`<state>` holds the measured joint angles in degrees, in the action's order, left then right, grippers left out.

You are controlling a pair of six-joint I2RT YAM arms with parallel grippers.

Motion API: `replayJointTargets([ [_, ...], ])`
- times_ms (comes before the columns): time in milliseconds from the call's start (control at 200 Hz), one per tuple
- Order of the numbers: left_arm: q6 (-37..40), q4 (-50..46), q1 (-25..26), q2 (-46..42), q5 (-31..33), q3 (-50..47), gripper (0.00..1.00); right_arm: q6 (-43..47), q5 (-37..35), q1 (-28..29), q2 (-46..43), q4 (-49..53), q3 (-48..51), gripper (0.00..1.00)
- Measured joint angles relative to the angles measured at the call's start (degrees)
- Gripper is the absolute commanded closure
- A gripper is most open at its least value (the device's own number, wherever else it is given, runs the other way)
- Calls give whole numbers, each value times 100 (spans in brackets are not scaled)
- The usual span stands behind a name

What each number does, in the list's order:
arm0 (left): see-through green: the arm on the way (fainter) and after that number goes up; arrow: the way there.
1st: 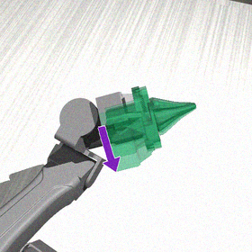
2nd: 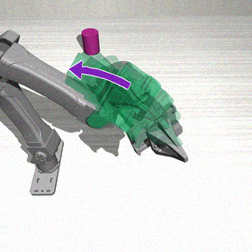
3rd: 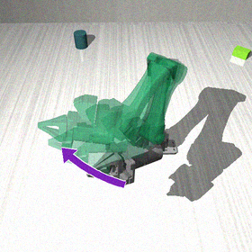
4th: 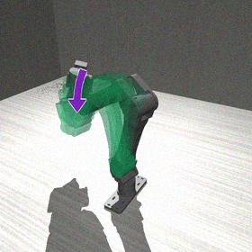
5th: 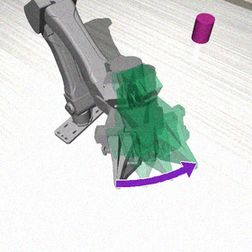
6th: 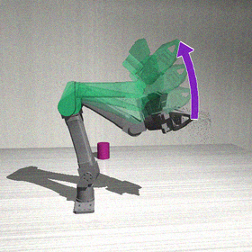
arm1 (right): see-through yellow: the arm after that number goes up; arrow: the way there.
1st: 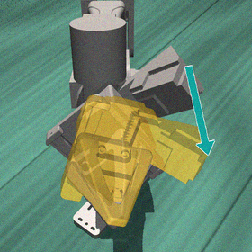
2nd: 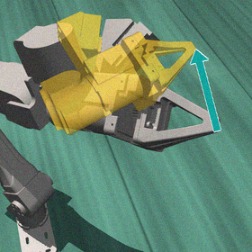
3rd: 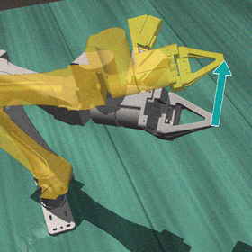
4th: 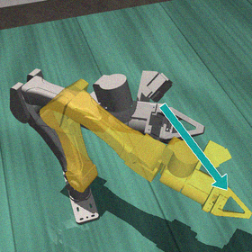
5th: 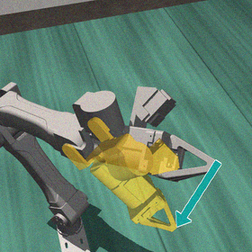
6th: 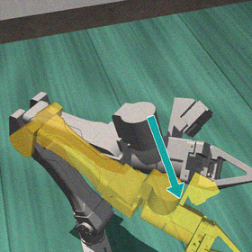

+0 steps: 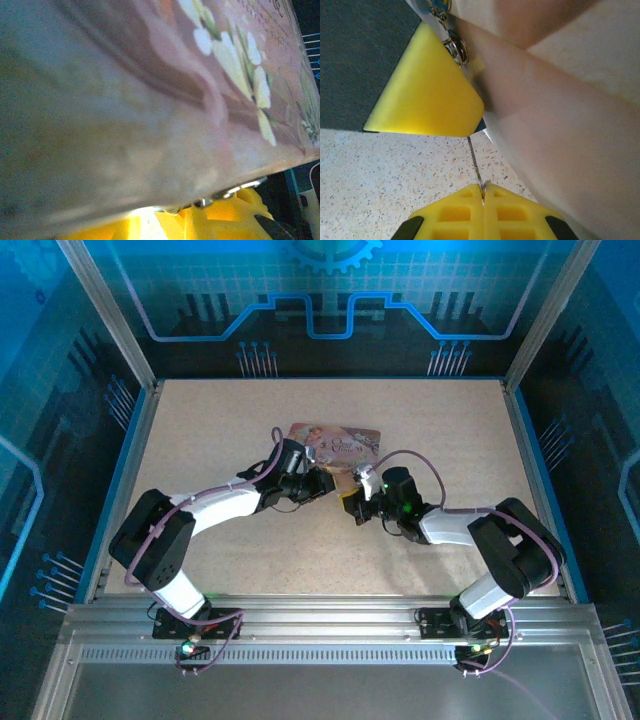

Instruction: Unlock the padlock with the key

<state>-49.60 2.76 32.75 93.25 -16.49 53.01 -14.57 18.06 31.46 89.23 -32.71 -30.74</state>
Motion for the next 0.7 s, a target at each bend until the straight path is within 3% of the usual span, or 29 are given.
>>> replayJointTargets([
  [700, -50, 9, -11, 0, 192, 90, 82, -214, 59, -39, 385, -573, -90, 100],
])
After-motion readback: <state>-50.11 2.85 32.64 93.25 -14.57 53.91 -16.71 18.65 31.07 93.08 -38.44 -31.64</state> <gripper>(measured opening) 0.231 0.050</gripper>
